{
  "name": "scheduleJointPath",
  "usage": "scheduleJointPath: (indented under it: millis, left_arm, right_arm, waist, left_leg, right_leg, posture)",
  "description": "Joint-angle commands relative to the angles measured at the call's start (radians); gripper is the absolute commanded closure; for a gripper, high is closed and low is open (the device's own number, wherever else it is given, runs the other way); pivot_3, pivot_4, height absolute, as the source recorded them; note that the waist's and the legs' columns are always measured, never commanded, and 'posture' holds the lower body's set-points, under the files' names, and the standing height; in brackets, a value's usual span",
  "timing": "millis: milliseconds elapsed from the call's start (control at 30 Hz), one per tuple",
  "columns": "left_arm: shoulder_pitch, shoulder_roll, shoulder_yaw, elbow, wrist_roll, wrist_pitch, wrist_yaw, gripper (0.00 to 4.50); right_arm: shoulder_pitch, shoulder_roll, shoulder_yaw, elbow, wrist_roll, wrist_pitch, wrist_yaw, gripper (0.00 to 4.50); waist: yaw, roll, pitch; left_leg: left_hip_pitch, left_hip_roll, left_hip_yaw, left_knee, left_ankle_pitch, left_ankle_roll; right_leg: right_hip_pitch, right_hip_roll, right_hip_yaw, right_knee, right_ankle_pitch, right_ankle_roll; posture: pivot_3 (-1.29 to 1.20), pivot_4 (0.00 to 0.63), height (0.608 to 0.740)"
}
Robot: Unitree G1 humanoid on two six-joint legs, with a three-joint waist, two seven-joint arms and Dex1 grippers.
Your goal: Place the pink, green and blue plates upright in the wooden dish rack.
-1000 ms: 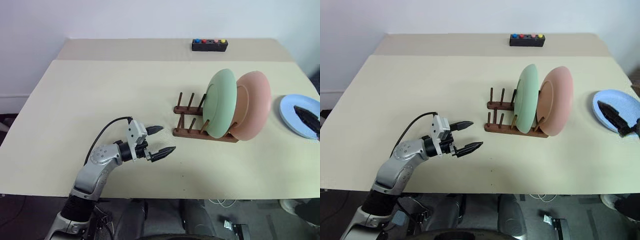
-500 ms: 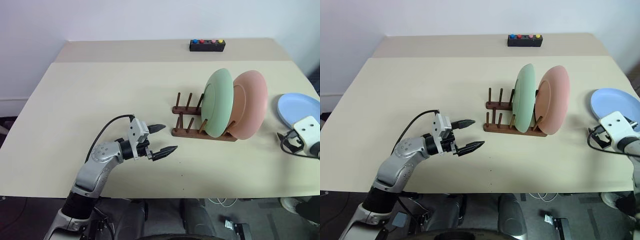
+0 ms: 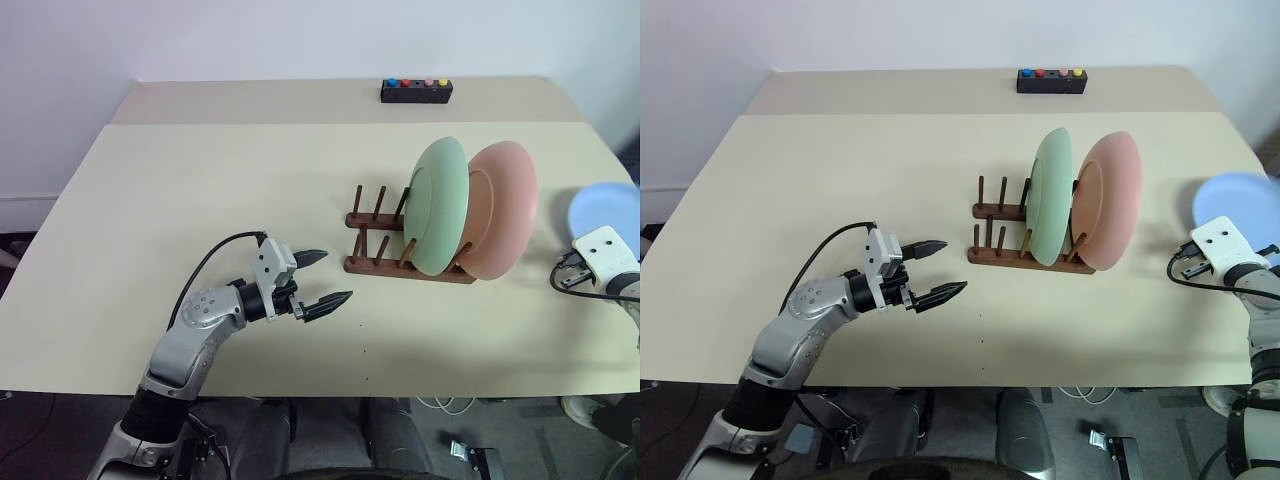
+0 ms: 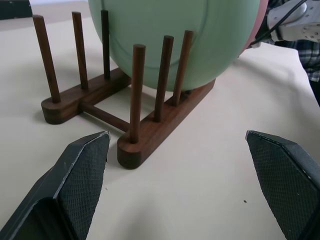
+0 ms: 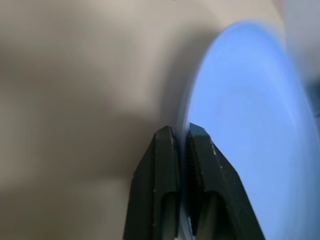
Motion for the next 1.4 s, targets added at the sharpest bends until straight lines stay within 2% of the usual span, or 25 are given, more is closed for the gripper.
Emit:
scheduleJointPath:
  millis: [33, 200, 333, 400, 467, 533, 633, 800, 933, 1200, 1400]
  left_arm:
    - [-0.016, -0.004, -0.003, -0.037, 0.004, -0.008, 0.006, 0.00]
    - [-0.028, -0.004, -0.001, -0.027, 0.005, -0.011, 0.006, 0.00]
    - [-0.045, -0.014, -0.001, -0.004, 0.017, -0.026, 0.012, 0.00]
    - [-0.049, -0.017, 0.001, 0.001, 0.021, -0.027, 0.014, 0.00]
    - [-0.052, -0.019, 0.004, 0.006, 0.029, -0.033, 0.017, 0.00]
    - [-0.053, -0.019, 0.011, 0.010, 0.036, -0.041, 0.026, 0.00]
    - [-0.049, -0.010, 0.034, 0.017, 0.042, -0.052, 0.037, 0.00]
    - [-0.035, 0.049, 0.119, 0.045, 0.043, -0.074, 0.044, 0.00]
    - [-0.024, 0.091, 0.169, 0.065, 0.039, -0.088, 0.039, 0.00]
    - [-0.010, 0.116, 0.198, 0.060, 0.033, -0.087, 0.033, 0.00]
    - [-0.021, 0.112, 0.187, 0.059, 0.035, -0.079, 0.032, 0.00]
  right_arm:
    - [0.045, -0.056, -0.063, -0.186, -0.037, -0.042, -0.112, 4.42]
    - [0.066, -0.084, -0.164, -0.547, -0.050, -0.003, -0.183, 4.42]
    - [-0.046, -0.088, -0.156, -0.836, -0.003, 0.056, -0.107, 4.42]
    - [-0.085, -0.078, -0.147, -0.900, 0.019, 0.088, -0.075, 4.42]
    - [-0.178, -0.035, -0.108, -1.005, 0.119, 0.156, -0.021, 4.42]
    - [-0.315, 0.075, -0.024, -1.170, 0.349, 0.302, 0.022, 4.42]
    - [-0.371, 0.223, 0.039, -1.320, 0.641, 0.498, 0.051, 4.42]
    - [-0.334, 0.400, 0.081, -1.422, 0.945, 0.702, -0.018, 4.42]
    - [-0.277, 0.478, 0.067, -1.465, 1.098, 0.785, -0.112, 4.42]
    - [-0.142, 0.496, -0.007, -1.469, 1.335, 0.879, -0.294, 4.42]
    - [-0.110, 0.513, -0.020, -1.464, 1.457, 0.880, -0.390, 4.42]
  waist:
    - [0.001, 0.001, 0.000]
    - [-0.003, 0.006, 0.000]
    - [-0.006, 0.007, 0.000]
    - [-0.001, 0.006, 0.000]
    - [0.005, 0.005, 0.001]
    - [0.003, 0.003, 0.002]
    - [-0.003, 0.004, 0.002]
    - [0.010, 0.002, 0.002]
    - [0.007, 0.002, 0.002]
    - [0.004, 0.002, 0.002]
    - [0.002, 0.002, 0.002]
  left_leg:
    - [0.000, 0.000, 0.000, 0.000, 0.000, 0.000]
    - [0.000, 0.000, 0.001, 0.000, 0.000, 0.000]
    - [0.000, 0.000, 0.001, 0.000, 0.000, 0.000]
    - [0.000, 0.000, 0.000, 0.000, 0.000, 0.000]
    - [0.000, 0.000, -0.001, 0.000, 0.000, 0.000]
    - [-0.001, 0.000, -0.001, 0.001, 0.000, 0.000]
    - [-0.001, 0.001, -0.001, -0.001, 0.000, 0.000]
    - [-0.003, 0.000, -0.007, 0.000, 0.000, 0.000]
    - [-0.003, 0.000, -0.006, 0.000, 0.000, 0.000]
    - [-0.003, 0.000, -0.006, 0.000, 0.000, 0.000]
    - [-0.003, 0.000, -0.006, -0.001, 0.000, 0.000]
  right_leg:
    - [0.000, 0.000, 0.000, 0.000, 0.000, 0.000]
    - [-0.002, 0.000, 0.001, 0.002, 0.000, 0.001]
    - [-0.003, 0.000, 0.001, 0.004, 0.000, 0.002]
    - [-0.002, 0.000, 0.001, 0.004, 0.000, 0.002]
    - [-0.001, 0.000, 0.001, 0.003, 0.000, 0.002]
    - [-0.001, 0.000, 0.001, 0.001, 0.000, 0.002]
    - [-0.003, 0.000, 0.001, 0.003, 0.001, 0.002]
    - [-0.005, 0.000, -0.003, 0.009, 0.000, 0.001]
    - [-0.005, 0.000, -0.003, 0.009, -0.001, -0.001]
    - [-0.007, 0.000, -0.003, 0.011, -0.001, -0.001]
    - [-0.007, 0.000, -0.003, 0.011, -0.001, 0.000]
  posture:
    - [0.00, 0.150, 0.740]
    - [0.00, 0.150, 0.740]
    - [0.00, 0.150, 0.740]
    - [0.00, 0.150, 0.740]
    - [0.00, 0.150, 0.740]
    - [0.00, 0.150, 0.740]
    - [0.00, 0.150, 0.740]
    - [0.00, 0.150, 0.740]
    - [0.00, 0.150, 0.740]
    - [0.00, 0.150, 0.740]
    - [0.00, 0.150, 0.740]
